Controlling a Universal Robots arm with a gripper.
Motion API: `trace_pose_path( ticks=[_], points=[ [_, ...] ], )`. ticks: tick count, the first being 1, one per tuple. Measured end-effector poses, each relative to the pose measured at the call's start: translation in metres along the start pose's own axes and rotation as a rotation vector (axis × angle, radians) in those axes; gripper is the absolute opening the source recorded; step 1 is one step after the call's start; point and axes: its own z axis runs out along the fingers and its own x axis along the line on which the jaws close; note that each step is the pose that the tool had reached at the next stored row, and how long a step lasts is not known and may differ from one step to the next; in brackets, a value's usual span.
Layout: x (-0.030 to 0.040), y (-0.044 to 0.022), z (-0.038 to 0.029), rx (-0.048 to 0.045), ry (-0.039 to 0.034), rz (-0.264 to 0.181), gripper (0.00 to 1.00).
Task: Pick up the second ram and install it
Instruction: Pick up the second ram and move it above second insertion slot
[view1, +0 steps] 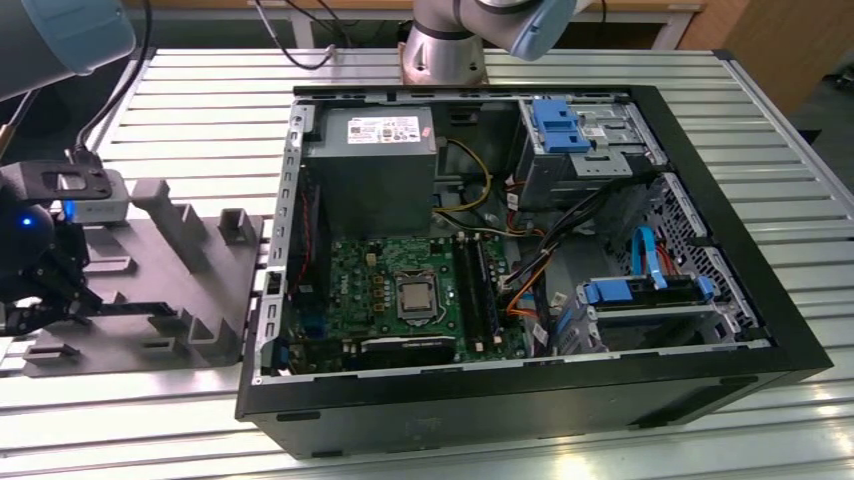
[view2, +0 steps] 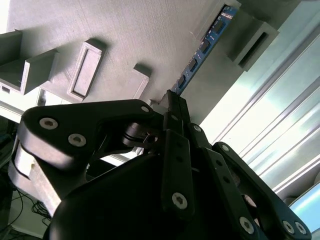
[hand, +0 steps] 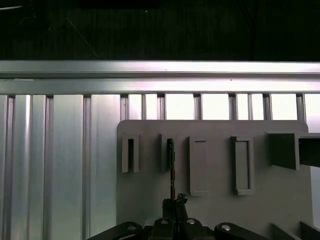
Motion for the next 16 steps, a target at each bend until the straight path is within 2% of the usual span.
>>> trace_pose_path(
  ticks=[8,16],
  points=[
    [-0.0003,0.0003,-0.0056,-0.0001,0.0001,0.0,0.12],
    [-0.001,0.0009,-0.0164,-0.0002,-0.0003,0.0,0.12]
  ],
)
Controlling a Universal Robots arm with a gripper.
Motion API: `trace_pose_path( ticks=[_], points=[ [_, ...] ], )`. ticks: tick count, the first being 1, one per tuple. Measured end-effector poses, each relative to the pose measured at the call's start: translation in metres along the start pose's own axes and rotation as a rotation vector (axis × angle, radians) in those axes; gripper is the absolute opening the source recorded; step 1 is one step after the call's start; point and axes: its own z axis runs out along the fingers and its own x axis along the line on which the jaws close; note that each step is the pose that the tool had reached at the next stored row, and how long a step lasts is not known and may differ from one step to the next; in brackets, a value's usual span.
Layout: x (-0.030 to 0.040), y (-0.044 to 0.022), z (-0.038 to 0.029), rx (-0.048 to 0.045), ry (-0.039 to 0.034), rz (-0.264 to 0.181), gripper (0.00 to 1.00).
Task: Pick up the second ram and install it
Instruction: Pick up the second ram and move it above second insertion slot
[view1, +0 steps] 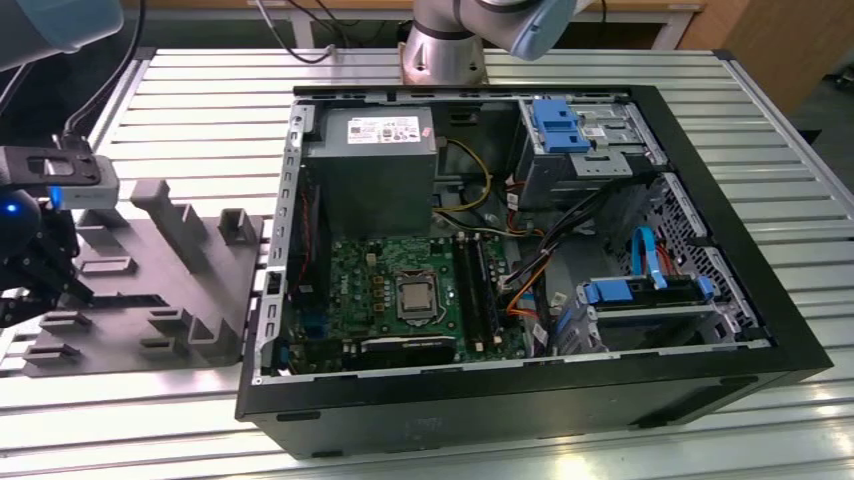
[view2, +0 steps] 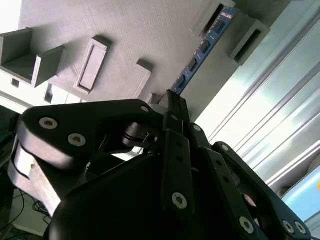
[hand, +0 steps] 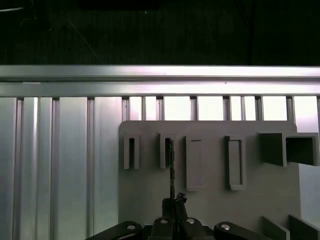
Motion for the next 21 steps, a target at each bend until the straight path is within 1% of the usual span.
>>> trace_pose_path(
  ticks=[11,21],
  points=[
    [-0.001,0.0008,-0.0154,0.0,-0.0005,0.0,0.12],
    [-0.002,0.0017,-0.0315,-0.0001,-0.0018,0.0,0.12]
  ],
)
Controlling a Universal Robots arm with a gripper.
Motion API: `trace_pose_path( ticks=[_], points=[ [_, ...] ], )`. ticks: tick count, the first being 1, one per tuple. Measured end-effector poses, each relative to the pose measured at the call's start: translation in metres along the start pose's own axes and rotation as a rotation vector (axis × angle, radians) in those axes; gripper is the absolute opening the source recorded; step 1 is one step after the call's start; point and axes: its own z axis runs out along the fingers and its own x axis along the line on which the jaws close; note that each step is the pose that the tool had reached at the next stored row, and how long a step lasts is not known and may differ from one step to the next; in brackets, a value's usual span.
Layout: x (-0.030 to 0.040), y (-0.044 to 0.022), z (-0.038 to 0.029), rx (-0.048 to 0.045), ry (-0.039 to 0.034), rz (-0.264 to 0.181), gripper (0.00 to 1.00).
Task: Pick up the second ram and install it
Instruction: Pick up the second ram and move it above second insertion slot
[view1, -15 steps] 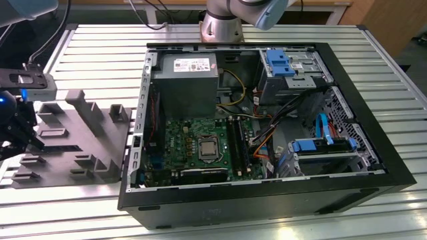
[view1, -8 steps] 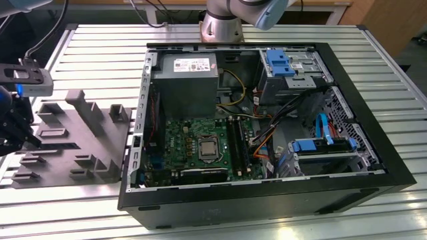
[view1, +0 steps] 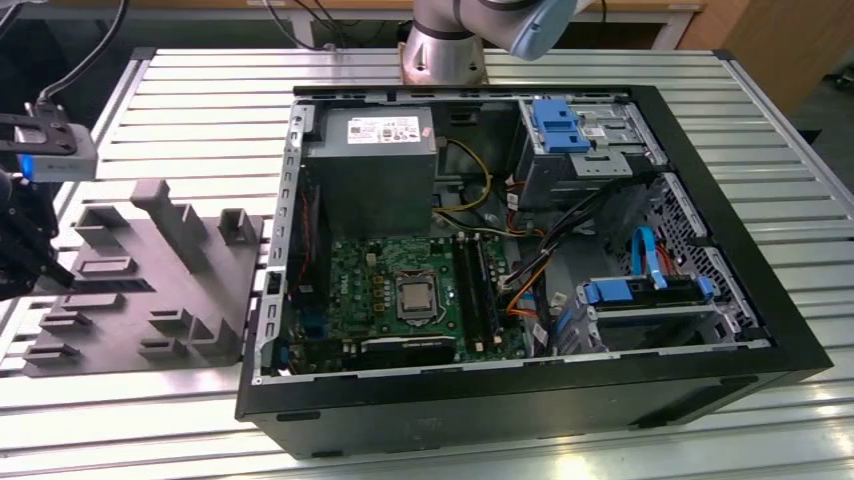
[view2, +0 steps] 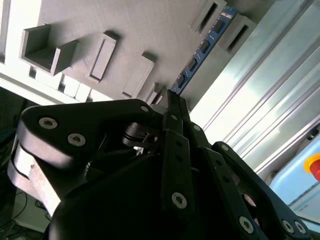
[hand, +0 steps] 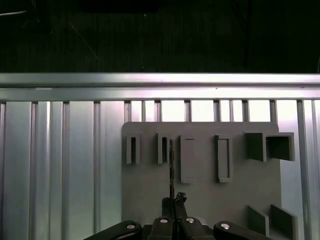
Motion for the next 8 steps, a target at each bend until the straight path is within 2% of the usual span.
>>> trace_pose_path(
  ticks=[8],
  points=[
    [-0.0009,0.0007,-0.0128,0.0,-0.0011,0.0,0.12]
  ],
)
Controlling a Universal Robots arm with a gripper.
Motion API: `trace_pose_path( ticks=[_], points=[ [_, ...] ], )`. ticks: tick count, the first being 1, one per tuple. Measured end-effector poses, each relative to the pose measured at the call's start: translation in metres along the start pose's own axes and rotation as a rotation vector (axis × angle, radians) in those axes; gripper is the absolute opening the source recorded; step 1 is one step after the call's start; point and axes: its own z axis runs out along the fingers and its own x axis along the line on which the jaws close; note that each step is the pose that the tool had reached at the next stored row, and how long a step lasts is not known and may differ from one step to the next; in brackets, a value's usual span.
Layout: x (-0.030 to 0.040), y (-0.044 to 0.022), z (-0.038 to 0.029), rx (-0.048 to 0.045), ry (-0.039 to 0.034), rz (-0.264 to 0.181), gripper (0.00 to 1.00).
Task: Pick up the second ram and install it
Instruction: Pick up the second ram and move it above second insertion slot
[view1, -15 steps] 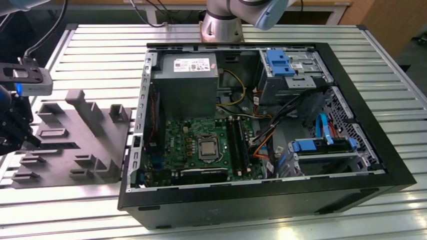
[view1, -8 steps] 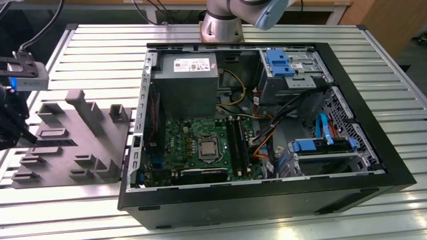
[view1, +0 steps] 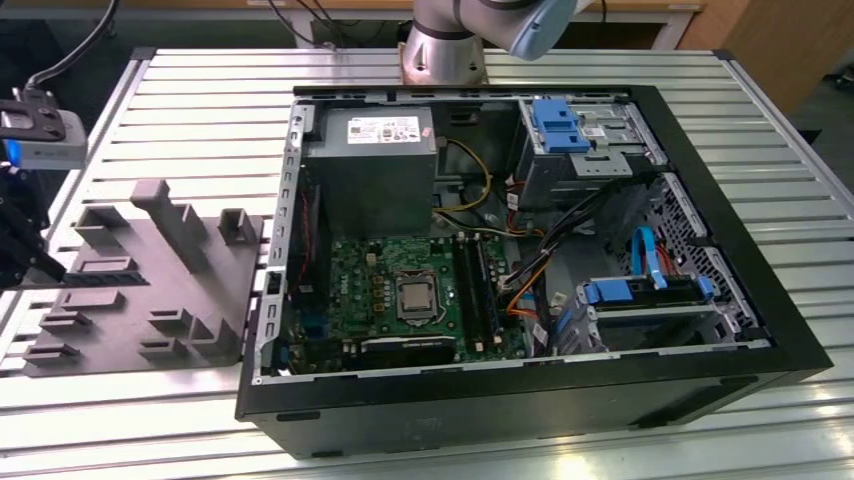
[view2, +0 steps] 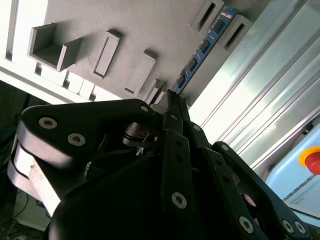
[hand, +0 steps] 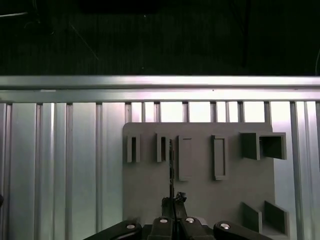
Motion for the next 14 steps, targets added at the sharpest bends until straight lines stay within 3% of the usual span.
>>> trace_pose_path(
  ticks=[14],
  points=[
    [-0.0019,0.0014,-0.0282,-0.0002,-0.003,0.0,0.12]
  ],
)
